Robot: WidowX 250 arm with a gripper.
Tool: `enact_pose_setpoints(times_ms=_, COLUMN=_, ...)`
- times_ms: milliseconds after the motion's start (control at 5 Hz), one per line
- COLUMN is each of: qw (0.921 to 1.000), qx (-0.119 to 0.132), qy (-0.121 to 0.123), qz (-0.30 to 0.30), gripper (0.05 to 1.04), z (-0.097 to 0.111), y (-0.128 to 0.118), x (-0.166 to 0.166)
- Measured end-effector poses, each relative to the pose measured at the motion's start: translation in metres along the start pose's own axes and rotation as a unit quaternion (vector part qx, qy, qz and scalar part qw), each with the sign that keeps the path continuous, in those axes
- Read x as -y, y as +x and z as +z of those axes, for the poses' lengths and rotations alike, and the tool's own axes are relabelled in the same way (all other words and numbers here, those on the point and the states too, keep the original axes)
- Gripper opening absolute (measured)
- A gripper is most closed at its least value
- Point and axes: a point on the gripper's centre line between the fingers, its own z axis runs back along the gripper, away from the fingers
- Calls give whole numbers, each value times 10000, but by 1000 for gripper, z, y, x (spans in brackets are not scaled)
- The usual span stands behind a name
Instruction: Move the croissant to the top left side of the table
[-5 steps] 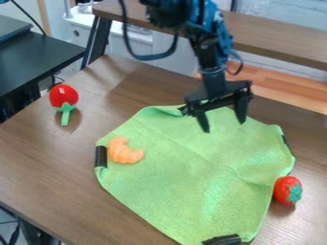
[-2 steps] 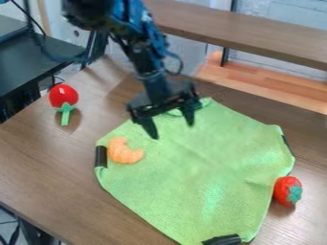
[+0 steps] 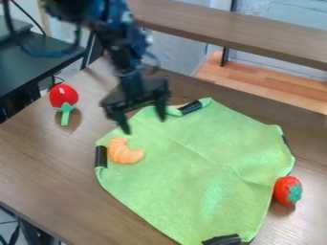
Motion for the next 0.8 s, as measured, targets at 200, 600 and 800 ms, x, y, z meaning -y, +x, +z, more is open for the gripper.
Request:
enact_pose_setpoints(times_ms=200, qw=9999, qx=-14, qy=158, qz=69, gripper=1001, z=-16, y=9, x=-15)
enact_pose_setpoints(times_ms=600, qw=10000, qx=36, qy=88, qz=22, gripper=1001, z=-37, y=12, x=-28)
enact_pose_setpoints(times_ms=800, qw=10000, qx=-16, qy=-43, qz=-31, gripper=955, z=-43, y=4, x=-29)
